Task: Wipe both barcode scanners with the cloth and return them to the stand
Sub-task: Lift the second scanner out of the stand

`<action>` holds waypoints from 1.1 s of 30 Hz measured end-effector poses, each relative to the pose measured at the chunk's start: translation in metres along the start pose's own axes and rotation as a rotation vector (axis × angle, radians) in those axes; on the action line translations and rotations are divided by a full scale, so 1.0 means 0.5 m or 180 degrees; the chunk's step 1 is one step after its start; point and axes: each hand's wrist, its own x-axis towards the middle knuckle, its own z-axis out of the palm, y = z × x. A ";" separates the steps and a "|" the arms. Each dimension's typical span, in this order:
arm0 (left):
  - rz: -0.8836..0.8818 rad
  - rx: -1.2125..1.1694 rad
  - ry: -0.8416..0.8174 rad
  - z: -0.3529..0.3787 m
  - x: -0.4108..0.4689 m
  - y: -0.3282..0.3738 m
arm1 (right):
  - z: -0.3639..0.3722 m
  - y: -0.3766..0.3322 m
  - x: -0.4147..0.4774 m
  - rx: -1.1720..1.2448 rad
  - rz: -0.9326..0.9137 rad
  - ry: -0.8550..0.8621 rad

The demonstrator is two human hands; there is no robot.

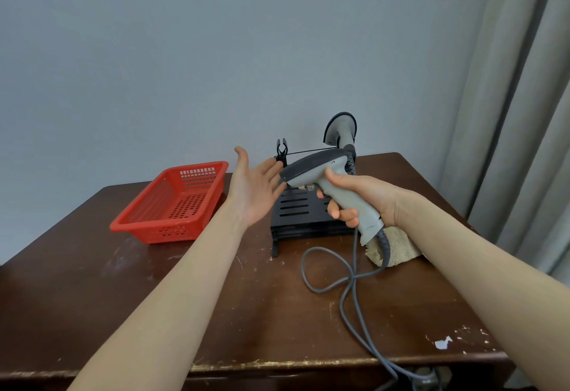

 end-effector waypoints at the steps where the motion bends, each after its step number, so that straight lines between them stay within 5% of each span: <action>1: -0.0009 0.0018 -0.0011 0.002 0.000 0.000 | 0.001 -0.001 0.000 -0.0016 -0.0001 -0.0005; 33: -0.0044 0.0025 -0.0012 0.015 -0.010 0.003 | 0.008 -0.005 -0.008 0.0037 -0.0218 0.0052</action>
